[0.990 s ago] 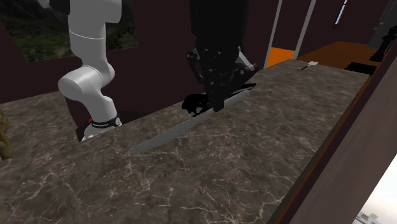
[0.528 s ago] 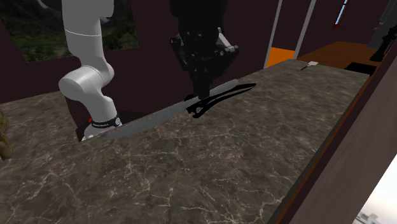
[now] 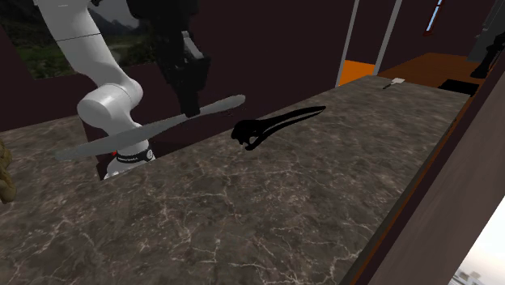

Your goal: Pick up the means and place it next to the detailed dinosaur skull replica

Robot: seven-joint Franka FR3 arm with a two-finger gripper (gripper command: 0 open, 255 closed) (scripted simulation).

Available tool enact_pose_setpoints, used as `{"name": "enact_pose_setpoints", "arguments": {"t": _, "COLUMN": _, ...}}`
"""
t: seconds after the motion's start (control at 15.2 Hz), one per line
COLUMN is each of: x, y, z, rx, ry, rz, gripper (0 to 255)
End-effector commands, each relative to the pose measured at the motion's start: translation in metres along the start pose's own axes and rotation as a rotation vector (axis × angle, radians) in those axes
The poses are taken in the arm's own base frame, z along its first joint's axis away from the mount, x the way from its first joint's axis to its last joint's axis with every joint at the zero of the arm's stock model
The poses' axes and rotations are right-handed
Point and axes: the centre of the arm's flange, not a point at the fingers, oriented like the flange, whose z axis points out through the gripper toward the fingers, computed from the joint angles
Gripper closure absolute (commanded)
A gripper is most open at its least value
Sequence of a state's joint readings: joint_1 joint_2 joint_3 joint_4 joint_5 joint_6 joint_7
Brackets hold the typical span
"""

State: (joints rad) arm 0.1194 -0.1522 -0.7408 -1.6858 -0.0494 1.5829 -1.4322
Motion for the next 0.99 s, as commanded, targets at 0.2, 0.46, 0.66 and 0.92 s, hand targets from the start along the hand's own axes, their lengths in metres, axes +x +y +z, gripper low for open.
{"name": "enact_pose_setpoints", "arguments": {"t": 0.2, "x": -0.039, "y": -0.053, "z": -0.002, "rx": -0.001, "ry": -0.002, "rz": -0.002, "gripper": 255}}
{"name": "enact_pose_setpoints", "arguments": {"t": 0.46, "x": -0.07, "y": -0.096, "z": -0.004, "rx": -0.001, "ry": -0.002, "rz": -0.002, "gripper": 255}}
{"name": "enact_pose_setpoints", "arguments": {"t": 0.66, "x": -0.093, "y": -0.128, "z": -0.005, "rx": -0.001, "ry": -0.002, "rz": -0.002, "gripper": 255}}
{"name": "enact_pose_setpoints", "arguments": {"t": 0.92, "x": -0.123, "y": -0.171, "z": -0.007, "rx": -0.001, "ry": -0.002, "rz": -0.002, "gripper": 255}}
